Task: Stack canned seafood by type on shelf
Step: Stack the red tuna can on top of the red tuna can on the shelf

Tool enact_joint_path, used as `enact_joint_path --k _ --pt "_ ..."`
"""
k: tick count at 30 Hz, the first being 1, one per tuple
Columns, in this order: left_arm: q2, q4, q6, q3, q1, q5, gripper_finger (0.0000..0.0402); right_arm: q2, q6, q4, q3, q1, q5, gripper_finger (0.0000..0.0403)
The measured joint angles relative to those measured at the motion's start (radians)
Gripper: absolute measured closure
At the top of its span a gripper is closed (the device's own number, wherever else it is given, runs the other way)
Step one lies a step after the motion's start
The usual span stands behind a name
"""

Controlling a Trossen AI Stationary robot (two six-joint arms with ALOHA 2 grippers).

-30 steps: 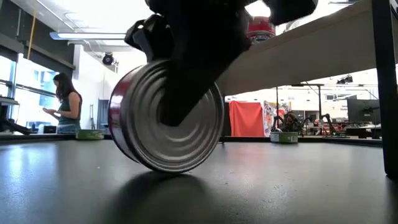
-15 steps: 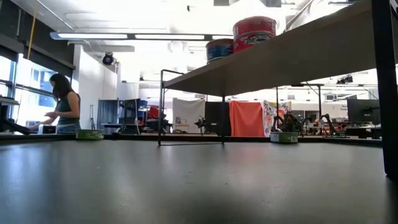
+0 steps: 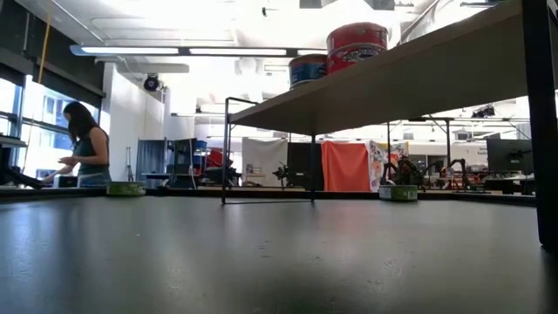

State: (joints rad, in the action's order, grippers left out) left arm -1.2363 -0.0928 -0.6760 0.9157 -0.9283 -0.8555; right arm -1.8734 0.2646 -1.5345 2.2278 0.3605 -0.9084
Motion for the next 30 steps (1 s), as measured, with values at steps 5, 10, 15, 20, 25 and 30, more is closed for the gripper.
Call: enact_joint_path --k 5,10,15,20,25,30 --pt "-0.021 -0.007 -0.036 0.000 0.001 0.014 0.0401 0.040 0.057 -0.029 -0.094 -0.007 0.006 0.0289" --pt "-0.026 -0.017 -0.061 0.000 -0.019 0.022 0.0402 0.072 0.108 -0.028 -0.245 -0.018 0.019 0.0289" --pt "-0.026 -0.018 -0.048 0.000 -0.028 0.008 0.0401 0.073 0.086 -0.006 -0.297 -0.034 0.031 0.0289" --pt "-0.026 -0.030 -0.047 0.000 -0.020 0.005 0.0401 0.075 0.035 -0.015 -0.297 -0.053 0.015 0.0285" --pt "-0.025 -0.042 -0.047 0.000 -0.020 -0.002 0.0401 0.075 0.000 -0.013 -0.296 -0.076 0.046 0.0285" --pt "-0.025 -0.044 -0.047 0.000 -0.020 -0.003 0.0401 0.069 -0.045 -0.021 -0.296 -0.095 0.078 0.0277"
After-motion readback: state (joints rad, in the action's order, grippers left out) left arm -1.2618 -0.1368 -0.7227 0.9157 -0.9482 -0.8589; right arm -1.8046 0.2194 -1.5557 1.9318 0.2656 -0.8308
